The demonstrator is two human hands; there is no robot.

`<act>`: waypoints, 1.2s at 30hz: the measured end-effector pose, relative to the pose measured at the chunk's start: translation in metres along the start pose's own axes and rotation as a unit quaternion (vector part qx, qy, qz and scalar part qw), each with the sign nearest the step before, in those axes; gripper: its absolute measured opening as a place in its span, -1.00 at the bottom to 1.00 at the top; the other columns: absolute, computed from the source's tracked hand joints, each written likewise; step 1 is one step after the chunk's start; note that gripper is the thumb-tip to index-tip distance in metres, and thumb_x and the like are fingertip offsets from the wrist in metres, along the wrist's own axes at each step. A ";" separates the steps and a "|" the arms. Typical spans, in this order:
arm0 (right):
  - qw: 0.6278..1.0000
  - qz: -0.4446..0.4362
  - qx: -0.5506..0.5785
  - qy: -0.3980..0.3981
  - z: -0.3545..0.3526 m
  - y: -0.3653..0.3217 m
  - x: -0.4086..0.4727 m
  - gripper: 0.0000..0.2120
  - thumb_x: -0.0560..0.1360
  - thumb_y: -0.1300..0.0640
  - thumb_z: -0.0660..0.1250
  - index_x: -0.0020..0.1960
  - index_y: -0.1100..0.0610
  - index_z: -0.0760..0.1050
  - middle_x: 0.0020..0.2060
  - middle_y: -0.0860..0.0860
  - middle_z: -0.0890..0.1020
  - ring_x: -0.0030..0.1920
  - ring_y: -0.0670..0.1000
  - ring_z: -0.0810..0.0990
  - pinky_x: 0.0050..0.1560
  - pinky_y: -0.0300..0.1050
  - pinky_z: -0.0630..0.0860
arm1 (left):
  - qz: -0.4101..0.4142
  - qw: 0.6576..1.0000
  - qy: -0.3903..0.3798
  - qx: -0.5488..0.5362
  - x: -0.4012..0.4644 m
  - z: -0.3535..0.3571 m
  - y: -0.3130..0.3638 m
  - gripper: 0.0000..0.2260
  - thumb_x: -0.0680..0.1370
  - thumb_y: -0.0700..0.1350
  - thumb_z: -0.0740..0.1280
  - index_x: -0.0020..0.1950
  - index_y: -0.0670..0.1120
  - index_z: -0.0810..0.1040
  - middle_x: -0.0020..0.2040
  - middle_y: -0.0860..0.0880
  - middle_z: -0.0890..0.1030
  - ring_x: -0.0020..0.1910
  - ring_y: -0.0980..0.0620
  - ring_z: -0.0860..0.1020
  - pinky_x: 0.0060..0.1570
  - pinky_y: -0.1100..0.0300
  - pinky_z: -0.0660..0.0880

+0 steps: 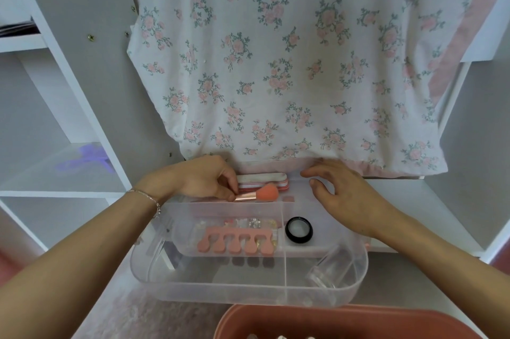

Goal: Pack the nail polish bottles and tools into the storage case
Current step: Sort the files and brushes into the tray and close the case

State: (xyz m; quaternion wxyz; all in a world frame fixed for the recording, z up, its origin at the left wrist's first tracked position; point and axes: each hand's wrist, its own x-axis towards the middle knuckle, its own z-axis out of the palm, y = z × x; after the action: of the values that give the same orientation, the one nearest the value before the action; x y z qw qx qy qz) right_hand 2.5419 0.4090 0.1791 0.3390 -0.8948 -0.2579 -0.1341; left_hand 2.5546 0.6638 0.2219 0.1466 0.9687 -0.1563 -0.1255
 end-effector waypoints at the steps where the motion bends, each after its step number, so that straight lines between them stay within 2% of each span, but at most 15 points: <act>1: 1.000 0.000 0.001 0.001 0.000 0.000 0.000 -0.74 0.56 0.16 0.16 0.21 0.09 0.48 0.08 -0.12 0.43 0.23 -0.17 0.30 -0.05 -0.77 -0.07 | 0.002 1.000 0.009 -0.005 0.000 0.001 -0.001 -0.88 0.44 -0.16 0.43 -0.04 -0.05 0.66 -0.16 0.08 0.64 -0.19 0.19 0.56 -0.09 0.39 0.44; 5: 1.000 -0.001 0.000 -0.001 0.000 0.001 -0.001 -0.74 0.57 0.15 0.16 0.22 0.08 0.48 0.10 -0.11 0.43 0.11 -0.26 0.22 -0.08 -0.77 -0.09 | 0.016 0.999 0.047 0.005 0.000 0.003 -0.002 -0.87 0.41 -0.17 0.45 -0.06 -0.06 0.67 -0.16 0.05 0.65 -0.20 0.15 0.57 -0.11 0.34 0.46; 7: 1.000 0.000 -0.002 -0.001 0.000 0.001 -0.001 -0.74 0.57 0.15 0.15 0.22 0.08 0.47 0.15 -0.08 0.45 0.14 -0.23 0.25 -0.08 -0.77 -0.09 | 0.028 0.997 0.061 0.025 -0.001 0.005 -0.001 -0.87 0.40 -0.16 0.44 -0.07 -0.03 0.68 -0.15 0.06 0.67 -0.21 0.16 0.57 -0.13 0.34 0.47; 11: 1.000 0.005 -0.001 -0.005 0.001 0.001 0.000 -0.74 0.57 0.14 0.15 0.22 0.07 0.48 0.20 -0.05 0.46 0.24 -0.17 0.29 -0.08 -0.77 -0.09 | 0.047 0.990 0.092 0.098 -0.003 0.008 0.000 -0.86 0.41 -0.07 0.43 -0.05 0.06 0.66 -0.23 0.19 0.59 -0.28 0.28 0.47 -0.30 0.54 0.32; 13: 1.000 0.006 -0.003 -0.006 0.000 0.001 0.000 -0.74 0.57 0.14 0.15 0.22 0.07 0.48 0.20 -0.05 0.47 0.26 -0.15 0.29 -0.08 -0.78 -0.09 | 0.057 0.983 0.120 0.129 -0.002 0.009 -0.001 -0.87 0.42 -0.04 0.42 -0.04 0.07 0.65 -0.19 0.19 0.57 -0.26 0.26 0.44 -0.30 0.53 0.27; 14: 1.000 0.006 -0.004 -0.005 0.000 0.000 0.000 -0.74 0.57 0.14 0.15 0.22 0.07 0.48 0.20 -0.05 0.47 0.26 -0.15 0.29 -0.08 -0.78 -0.09 | 0.061 0.980 0.135 0.131 -0.002 0.010 -0.001 -0.88 0.43 -0.04 0.42 -0.04 0.06 0.65 -0.15 0.16 0.58 -0.23 0.24 0.44 -0.26 0.46 0.31; 16: 1.000 0.004 -0.006 -0.004 0.000 0.000 0.000 -0.74 0.57 0.14 0.15 0.22 0.07 0.48 0.20 -0.06 0.48 0.24 -0.17 0.29 -0.09 -0.78 -0.09 | 0.067 0.981 0.150 0.102 -0.001 0.009 0.000 -0.88 0.44 -0.05 0.42 -0.04 0.02 0.65 -0.12 0.10 0.56 -0.20 0.20 0.46 -0.20 0.37 0.39; 20: 1.000 0.004 -0.007 -0.008 0.000 0.001 0.000 -0.74 0.57 0.14 0.14 0.22 0.06 0.48 0.18 -0.07 0.47 0.13 -0.25 0.25 -0.09 -0.78 -0.08 | 0.064 0.991 0.111 0.027 -0.004 0.011 0.001 -0.88 0.48 -0.08 0.38 -0.01 -0.01 0.65 -0.10 0.07 0.64 -0.15 0.19 0.55 -0.10 0.38 0.44; 22: 1.000 0.006 -0.009 -0.009 0.000 0.002 -0.001 -0.74 0.57 0.14 0.14 0.21 0.07 0.48 0.19 -0.06 0.48 0.20 -0.20 0.29 -0.09 -0.77 -0.08 | 0.064 0.993 0.102 0.017 -0.006 0.014 0.002 -0.87 0.52 -0.07 0.33 -0.01 -0.01 0.66 -0.12 0.08 0.67 -0.17 0.18 0.56 -0.09 0.35 0.45; 24: 1.000 0.008 -0.013 -0.013 0.001 0.002 -0.001 -0.73 0.57 0.13 0.14 0.22 0.06 0.47 0.21 -0.07 0.48 0.26 -0.15 0.30 -0.07 -0.76 -0.07 | 0.062 0.993 0.105 0.007 -0.010 0.017 0.003 -0.82 0.55 -0.04 0.27 -0.07 -0.03 0.66 -0.21 0.03 0.66 -0.25 0.11 0.56 -0.18 0.29 0.44; 26: 1.000 0.008 -0.014 -0.017 0.000 0.002 0.000 -0.73 0.58 0.12 0.12 0.24 0.06 0.46 0.22 -0.07 0.47 0.27 -0.14 0.30 -0.05 -0.72 -0.04 | 0.058 0.993 0.106 -0.002 -0.013 0.020 0.003 -0.74 0.57 -0.01 0.23 -0.18 -0.09 0.62 -0.32 -0.03 0.60 -0.38 0.13 0.47 -0.33 0.35 0.36; 28: 1.000 0.008 -0.015 -0.019 0.000 0.002 0.000 -0.72 0.58 0.12 0.12 0.25 0.06 0.45 0.23 -0.07 0.47 0.27 -0.14 0.30 -0.04 -0.71 -0.05 | 0.051 0.993 0.103 -0.011 -0.015 0.022 0.005 -0.67 0.58 0.01 0.20 -0.27 -0.14 0.55 -0.40 -0.07 0.50 -0.44 0.14 0.37 -0.39 0.35 0.28; 31: 1.000 0.008 -0.012 -0.018 -0.001 0.002 0.000 -0.72 0.58 0.12 0.12 0.25 0.06 0.45 0.22 -0.08 0.47 0.24 -0.19 0.28 -0.06 -0.74 -0.06 | 0.041 0.995 0.083 -0.034 -0.019 0.024 0.007 -0.70 0.58 0.00 0.20 -0.28 -0.11 0.53 -0.35 -0.09 0.51 -0.38 0.06 0.42 -0.28 0.17 0.38; 33: 1.000 0.007 -0.010 -0.016 -0.001 0.002 -0.001 -0.72 0.58 0.13 0.13 0.24 0.06 0.46 0.22 -0.08 0.48 0.22 -0.19 0.28 -0.01 -0.66 0.00 | 0.038 0.997 0.063 -0.035 -0.021 0.024 0.007 -0.78 0.58 -0.05 0.22 -0.10 -0.12 0.61 -0.17 -0.14 0.62 -0.19 -0.05 0.54 -0.11 0.08 0.47; 36: 1.000 0.004 -0.017 -0.016 0.000 0.002 0.000 -0.73 0.57 0.14 0.14 0.23 0.08 0.47 0.21 -0.05 0.49 0.26 -0.11 0.33 0.03 -0.55 0.05 | 0.036 0.996 0.064 -0.042 -0.023 0.024 0.007 -0.82 0.56 -0.10 0.26 0.09 -0.05 0.62 -0.01 -0.01 0.65 -0.03 0.01 0.57 0.04 0.09 0.48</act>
State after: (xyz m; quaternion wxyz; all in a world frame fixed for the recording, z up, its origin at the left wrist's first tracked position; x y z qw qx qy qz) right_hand 2.5428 0.4081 0.1777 0.3200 -0.9034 -0.2579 -0.1225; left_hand 2.5248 0.6595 0.2067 0.2017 0.9614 -0.1761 -0.0641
